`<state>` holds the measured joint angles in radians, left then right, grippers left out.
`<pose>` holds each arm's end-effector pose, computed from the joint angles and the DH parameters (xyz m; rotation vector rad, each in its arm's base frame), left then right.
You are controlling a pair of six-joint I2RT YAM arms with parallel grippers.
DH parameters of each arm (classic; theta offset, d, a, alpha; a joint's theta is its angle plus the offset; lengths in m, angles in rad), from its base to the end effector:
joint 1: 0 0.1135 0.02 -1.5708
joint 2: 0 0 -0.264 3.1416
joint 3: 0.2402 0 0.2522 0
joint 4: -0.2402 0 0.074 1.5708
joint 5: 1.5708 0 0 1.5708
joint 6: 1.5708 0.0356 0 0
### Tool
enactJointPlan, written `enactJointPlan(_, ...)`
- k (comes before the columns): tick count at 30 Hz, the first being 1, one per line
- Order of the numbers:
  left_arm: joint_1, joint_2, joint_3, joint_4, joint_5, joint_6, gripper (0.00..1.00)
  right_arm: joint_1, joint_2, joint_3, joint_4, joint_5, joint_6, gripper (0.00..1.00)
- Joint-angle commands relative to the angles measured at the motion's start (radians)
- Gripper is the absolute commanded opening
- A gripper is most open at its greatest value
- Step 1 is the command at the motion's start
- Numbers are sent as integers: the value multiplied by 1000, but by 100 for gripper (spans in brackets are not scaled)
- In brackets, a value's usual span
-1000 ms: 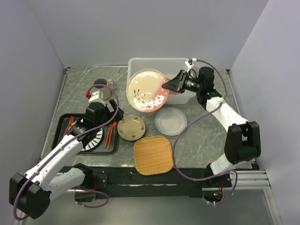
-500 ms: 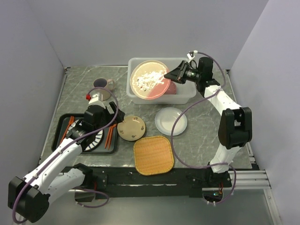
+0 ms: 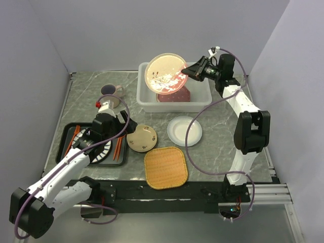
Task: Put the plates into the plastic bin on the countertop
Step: Place the plate in the plastic bin.
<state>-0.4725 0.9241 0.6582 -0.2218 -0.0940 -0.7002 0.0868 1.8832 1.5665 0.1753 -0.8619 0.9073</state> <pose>0.1883 -0.0925 0.2664 -0.2998 2.0948 -0.6212 0.4448 0.0658 0.3318 0.0580 1.8920 1.4380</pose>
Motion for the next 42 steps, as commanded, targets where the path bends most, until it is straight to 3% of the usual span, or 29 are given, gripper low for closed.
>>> enactJointPlan(1,3,9,-2,52,33,-5,99,-9,-7,119,63,-2,32,0)
enactJointPlan(12,3,21,-8,56,51,-5,99,-32,47,216,-33,44,-12,0)
enactJointPlan(24,3,25,-17,58,59,-1,99,-47,223,337,-83,103,-16,0)
enactJointPlan(42,3,38,-19,56,71,11,99,-44,363,325,-89,156,-33,0)
